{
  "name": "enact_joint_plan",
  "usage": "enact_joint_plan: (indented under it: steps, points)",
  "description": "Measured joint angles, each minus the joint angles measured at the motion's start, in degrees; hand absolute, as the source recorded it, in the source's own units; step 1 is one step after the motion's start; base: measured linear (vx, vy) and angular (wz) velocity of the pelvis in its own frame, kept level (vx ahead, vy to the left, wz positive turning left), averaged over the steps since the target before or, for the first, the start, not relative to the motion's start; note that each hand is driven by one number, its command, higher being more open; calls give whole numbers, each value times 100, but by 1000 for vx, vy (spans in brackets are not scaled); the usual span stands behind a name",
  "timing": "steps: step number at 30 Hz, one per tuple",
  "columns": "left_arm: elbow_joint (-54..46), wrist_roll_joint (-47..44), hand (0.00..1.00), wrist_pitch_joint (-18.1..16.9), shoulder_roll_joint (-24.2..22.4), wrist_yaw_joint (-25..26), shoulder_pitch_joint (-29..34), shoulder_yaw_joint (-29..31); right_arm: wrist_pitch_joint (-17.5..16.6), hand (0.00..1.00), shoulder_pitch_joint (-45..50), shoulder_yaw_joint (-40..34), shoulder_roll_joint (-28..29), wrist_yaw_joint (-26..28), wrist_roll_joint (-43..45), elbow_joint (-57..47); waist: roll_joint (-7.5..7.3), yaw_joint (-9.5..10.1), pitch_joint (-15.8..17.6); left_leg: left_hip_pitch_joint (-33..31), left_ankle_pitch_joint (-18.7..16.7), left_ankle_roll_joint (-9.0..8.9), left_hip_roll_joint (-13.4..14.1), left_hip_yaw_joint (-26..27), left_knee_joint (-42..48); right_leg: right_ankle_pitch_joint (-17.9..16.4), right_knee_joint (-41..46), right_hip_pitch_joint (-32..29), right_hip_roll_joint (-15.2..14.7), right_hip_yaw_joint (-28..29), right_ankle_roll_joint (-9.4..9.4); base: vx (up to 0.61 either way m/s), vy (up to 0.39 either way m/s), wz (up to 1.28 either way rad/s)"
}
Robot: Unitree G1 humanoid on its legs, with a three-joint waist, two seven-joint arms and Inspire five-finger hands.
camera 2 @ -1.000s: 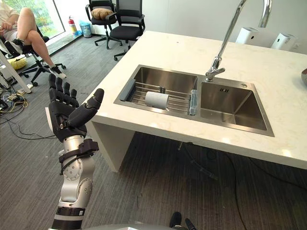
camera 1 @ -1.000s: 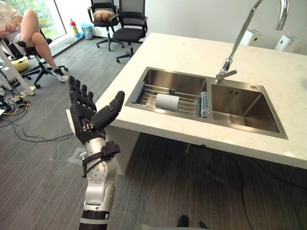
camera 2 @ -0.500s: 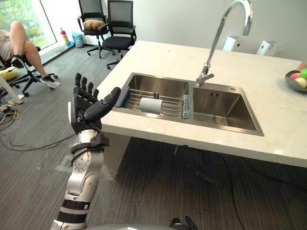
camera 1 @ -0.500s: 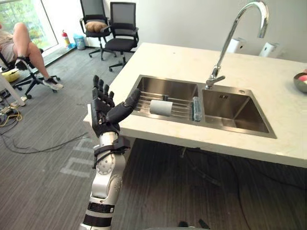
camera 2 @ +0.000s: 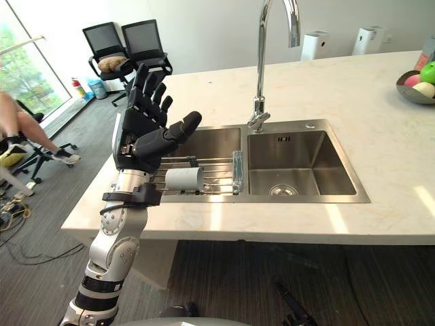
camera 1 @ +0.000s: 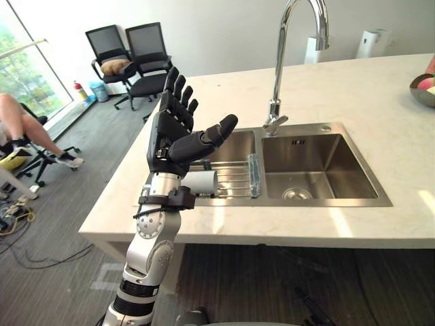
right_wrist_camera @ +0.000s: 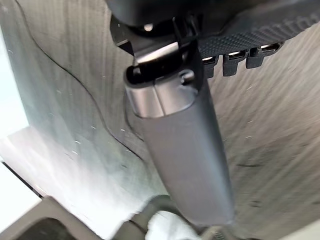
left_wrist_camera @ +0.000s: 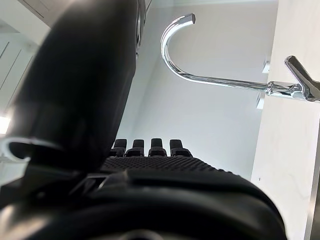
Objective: Walk over to the sink, pick up the cup, carry it to the dishwasher, place the cup inside the dishwasher, then close the dishwasher door
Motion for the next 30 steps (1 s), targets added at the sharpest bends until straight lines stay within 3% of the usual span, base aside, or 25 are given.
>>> enact_joint_plan:
  steps: [1,3,5,6,7,8,10,11,12,13,14,17,23,30]
  points:
    - [21,-6,100,33,29,-23,55,9,-10,100,45,-64,59,-33,33,87,-183,-9,-56,90,58,-55,-152,8,-80,-214,217,-44,-157,18,105,360,204,-13]
    - [86,47,100,79,15,-24,278,90,20,100,231,-230,252,-85,27,301,-577,3,-279,279,-111,53,-537,65,-275,-493,881,-229,-615,-83,308,417,167,3]
    - [424,65,100,109,11,51,313,221,63,100,254,-447,338,-218,26,486,-599,0,-235,484,-277,188,-655,57,-216,-496,2143,-602,-894,-254,335,355,161,14]
    - [611,65,100,155,33,138,317,368,-87,100,279,-683,393,-258,25,431,-613,-43,-124,744,-381,299,-743,21,-246,-323,3215,-921,-1181,-255,453,287,142,24]
    - [714,65,100,174,64,232,344,498,-71,100,218,-851,338,-260,24,439,-561,-115,57,1052,-482,325,-756,-48,-270,-311,3985,-1101,-1335,-213,395,277,121,28]
    - [743,65,100,175,66,264,392,512,-36,100,224,-895,328,-271,23,456,-539,-135,62,1127,-515,326,-735,-84,-284,-404,4112,-1179,-1349,-248,330,235,66,35]
    - [754,78,100,137,189,330,444,544,27,100,231,-899,422,-271,24,483,-546,-123,58,1240,-609,248,-633,-231,-335,-533,3648,-1392,-1247,-325,310,212,-11,41]
    - [848,168,100,84,252,337,445,547,18,100,239,-907,517,-280,16,477,-557,-109,53,1241,-633,208,-595,-321,-324,-450,2923,-1430,-1154,-306,278,133,-50,38]
    - [876,196,100,81,261,340,445,551,12,100,251,-906,526,-274,12,466,-561,-106,51,1242,-640,198,-594,-342,-321,-304,2662,-1429,-1138,-301,243,141,-124,31]
    - [923,300,100,75,312,392,489,644,49,100,257,-879,530,-263,-69,472,-674,-75,35,1273,-722,77,-641,-374,-298,182,2028,-1412,-1122,-288,267,116,-130,10]
    - [925,300,100,76,209,438,580,674,49,100,283,-865,533,-273,-180,476,-581,-72,-16,1240,-760,22,-542,-364,-258,177,1746,-1252,-994,-308,275,155,-193,-7]
    - [924,296,100,23,59,449,644,705,70,100,306,-873,519,-283,-180,467,-494,-15,-46,1097,-837,-97,-272,-308,-194,281,857,-994,-602,-376,216,69,-164,-22]
    - [844,299,100,118,-16,445,673,668,201,100,323,-664,490,-544,-94,424,-466,-37,-76,999,-818,-194,-119,-178,-292,704,32,-853,-252,-334,149,38,-65,-15]
    - [328,632,100,391,-18,84,1090,771,352,100,362,-207,424,-665,-107,362,-471,-13,-80,938,-770,-126,-242,-173,-376,1013,-499,-708,-287,-336,206,3,24,0]
